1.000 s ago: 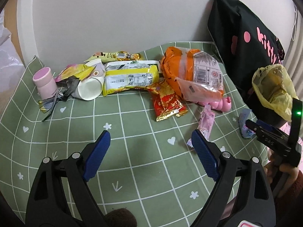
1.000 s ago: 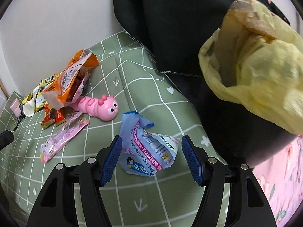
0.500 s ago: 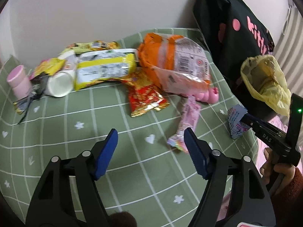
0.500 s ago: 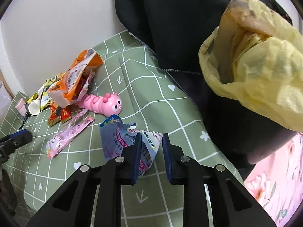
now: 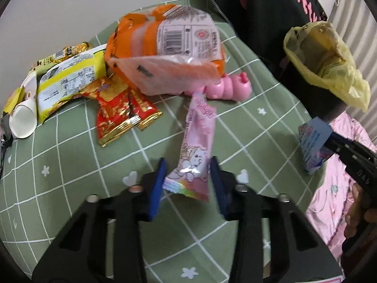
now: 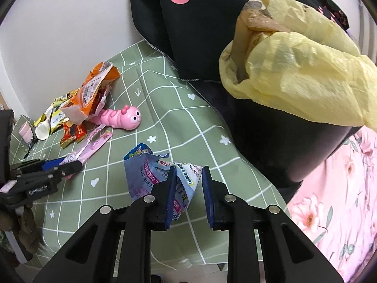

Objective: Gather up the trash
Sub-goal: 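Grasp the blue wrapper with the right gripper while the left gripper grasps the pink stick wrapper, then carry both wrappers to the yellow-lined bin and open both grippers over it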

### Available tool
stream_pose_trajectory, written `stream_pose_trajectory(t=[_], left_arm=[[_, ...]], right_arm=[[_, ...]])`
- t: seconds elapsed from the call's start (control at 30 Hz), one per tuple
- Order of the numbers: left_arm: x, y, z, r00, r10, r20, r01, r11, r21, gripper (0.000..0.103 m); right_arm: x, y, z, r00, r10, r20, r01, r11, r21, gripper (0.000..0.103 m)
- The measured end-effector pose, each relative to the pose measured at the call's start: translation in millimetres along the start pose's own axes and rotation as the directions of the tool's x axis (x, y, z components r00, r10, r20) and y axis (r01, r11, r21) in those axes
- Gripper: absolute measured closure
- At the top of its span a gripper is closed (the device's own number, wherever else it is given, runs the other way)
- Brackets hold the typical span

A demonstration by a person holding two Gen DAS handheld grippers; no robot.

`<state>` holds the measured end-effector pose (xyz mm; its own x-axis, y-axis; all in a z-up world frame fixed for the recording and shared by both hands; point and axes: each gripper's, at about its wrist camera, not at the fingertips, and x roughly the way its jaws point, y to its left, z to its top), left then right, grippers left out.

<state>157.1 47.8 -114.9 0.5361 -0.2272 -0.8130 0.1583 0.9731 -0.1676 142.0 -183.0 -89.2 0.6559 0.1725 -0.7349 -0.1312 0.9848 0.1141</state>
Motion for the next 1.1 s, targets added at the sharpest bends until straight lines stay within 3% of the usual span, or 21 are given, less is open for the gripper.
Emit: stream_pose_trajectory(t=[0.07, 0.37, 0.53, 0.73, 0.87, 1.0, 1.1], left_arm=[[-5.5, -0.8, -0.6, 1.000, -0.023, 0.010, 0.023, 1.000, -0.003, 0.082], [-59.3, -17.0, 10.2, 0.984, -0.121, 0.132, 0.112, 0.991, 0.069, 0.082], [-82.5, -31.4, 38.5, 0.963, -0.179, 0.202, 0.156, 0.980, 0.124, 0.082], [-105.6, -48.5, 83.5, 0.917, -0.284, 0.279, 0.224, 0.948, 0.226, 0.082], [-107.3, -70.9, 119.8, 0.875, -0.414, 0.250, 0.330, 0.889, 0.317, 0.082], [-99.5, -113.1, 148.7, 0.792, -0.596, 0.128, 0.508, 0.761, 0.402, 0.081], [-86.4, -152.4, 162.9, 0.751, -0.659, 0.042, 0.583, 0.692, 0.425, 0.081]], right_arm=[[-4.0, -3.5, -1.0, 1.000, -0.001, 0.006, 0.001, 1.000, 0.004, 0.082], [-25.4, -1.1, 17.6, 0.997, 0.006, 0.072, -0.007, 1.000, 0.007, 0.082], [-47.5, 3.4, 34.6, 0.991, -0.017, 0.129, 0.017, 1.000, -0.002, 0.082], [-82.5, -1.5, 64.2, 0.972, -0.094, 0.215, 0.095, 0.995, 0.009, 0.082], [-110.0, -17.6, 79.1, 0.951, -0.195, 0.240, 0.184, 0.981, 0.068, 0.082], [-144.2, -43.3, 86.6, 0.918, -0.310, 0.245, 0.286, 0.949, 0.130, 0.081], [-170.2, -66.0, 90.4, 0.885, -0.399, 0.239, 0.366, 0.914, 0.172, 0.081]])
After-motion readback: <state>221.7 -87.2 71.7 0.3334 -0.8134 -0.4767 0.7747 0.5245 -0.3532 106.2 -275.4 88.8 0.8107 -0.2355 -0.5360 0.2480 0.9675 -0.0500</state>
